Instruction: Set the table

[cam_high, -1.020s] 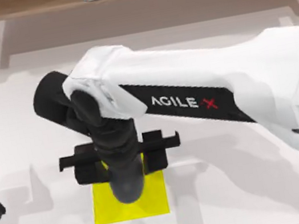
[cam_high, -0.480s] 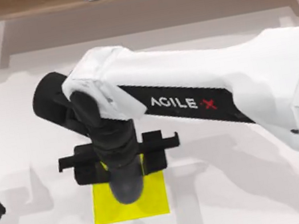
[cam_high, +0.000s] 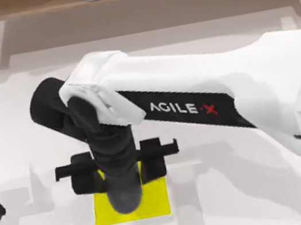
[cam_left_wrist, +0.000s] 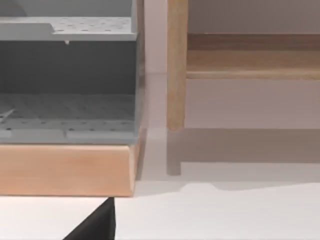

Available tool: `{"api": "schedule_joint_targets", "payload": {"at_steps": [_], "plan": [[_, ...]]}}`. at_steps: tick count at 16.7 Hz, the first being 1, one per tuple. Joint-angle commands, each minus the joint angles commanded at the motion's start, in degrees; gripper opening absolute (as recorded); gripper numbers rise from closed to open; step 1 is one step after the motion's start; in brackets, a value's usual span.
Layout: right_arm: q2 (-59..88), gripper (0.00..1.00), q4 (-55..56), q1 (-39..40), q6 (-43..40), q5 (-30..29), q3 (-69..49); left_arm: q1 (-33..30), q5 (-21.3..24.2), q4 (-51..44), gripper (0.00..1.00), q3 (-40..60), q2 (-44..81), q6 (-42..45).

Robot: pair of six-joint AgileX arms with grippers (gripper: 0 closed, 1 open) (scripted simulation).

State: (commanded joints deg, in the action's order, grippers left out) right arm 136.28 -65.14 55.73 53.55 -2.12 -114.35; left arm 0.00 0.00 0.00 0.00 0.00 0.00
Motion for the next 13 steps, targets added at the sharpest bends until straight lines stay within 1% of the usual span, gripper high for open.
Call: {"api": "schedule_joint_targets", "payload": {"at_steps": [6,13], "plan": [[-0.11,0.0,0.93,0.3,-0.23,0.22,-0.18,0.0,0.0,0.0,1.0,0.0,0.0,0.0],[0.3,0.0,2.33,-0.81,0.74,-2.49,-0.2,0.0,0.0,0.0,1.0,0.0,0.0,0.0]]}}
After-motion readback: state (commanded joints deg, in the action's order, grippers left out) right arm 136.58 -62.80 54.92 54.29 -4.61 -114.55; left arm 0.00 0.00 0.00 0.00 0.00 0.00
